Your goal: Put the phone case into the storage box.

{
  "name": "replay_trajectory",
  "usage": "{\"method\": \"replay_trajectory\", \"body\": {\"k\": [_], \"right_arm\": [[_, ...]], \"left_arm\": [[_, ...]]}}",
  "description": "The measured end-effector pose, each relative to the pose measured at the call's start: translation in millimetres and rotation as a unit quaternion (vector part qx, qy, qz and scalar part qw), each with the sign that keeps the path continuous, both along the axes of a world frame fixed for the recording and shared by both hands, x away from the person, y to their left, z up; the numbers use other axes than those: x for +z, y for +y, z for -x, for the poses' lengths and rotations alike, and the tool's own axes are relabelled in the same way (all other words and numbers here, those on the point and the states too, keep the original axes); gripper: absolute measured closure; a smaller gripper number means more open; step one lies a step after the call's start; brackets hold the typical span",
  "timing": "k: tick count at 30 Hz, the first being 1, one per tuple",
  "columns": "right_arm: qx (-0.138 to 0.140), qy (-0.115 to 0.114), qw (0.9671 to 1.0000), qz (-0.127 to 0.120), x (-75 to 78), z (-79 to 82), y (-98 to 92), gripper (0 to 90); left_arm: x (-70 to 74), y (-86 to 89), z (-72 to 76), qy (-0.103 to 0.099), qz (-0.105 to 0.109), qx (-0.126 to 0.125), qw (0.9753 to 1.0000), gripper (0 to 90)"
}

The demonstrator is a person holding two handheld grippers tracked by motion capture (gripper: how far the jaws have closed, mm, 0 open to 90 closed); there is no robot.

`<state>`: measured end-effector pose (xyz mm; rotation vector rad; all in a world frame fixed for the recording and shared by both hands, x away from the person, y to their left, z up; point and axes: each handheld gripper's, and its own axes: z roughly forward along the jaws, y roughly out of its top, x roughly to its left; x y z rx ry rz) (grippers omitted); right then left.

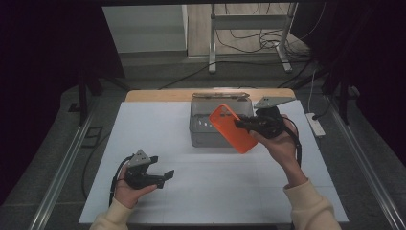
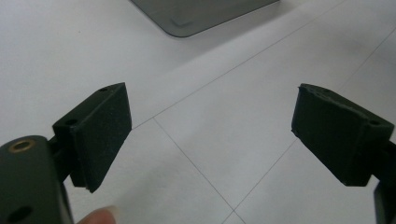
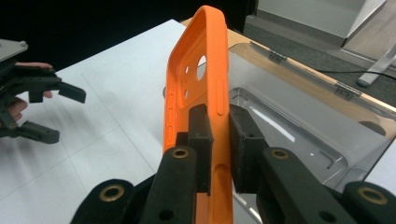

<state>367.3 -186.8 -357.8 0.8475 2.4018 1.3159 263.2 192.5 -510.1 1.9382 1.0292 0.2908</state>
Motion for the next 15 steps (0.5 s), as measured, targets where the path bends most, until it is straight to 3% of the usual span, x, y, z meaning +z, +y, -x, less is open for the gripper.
{"method": "replay_trajectory", "body": {"k": [15], "right_arm": [[-0.013, -0.005, 0.9997, 0.019, 7.2, -9.1, 6.6, 80.5]], "left_arm": [[2.8, 0.8, 0.3, 0.000, -0.001, 0.000, 1.0000, 12.3]]}}
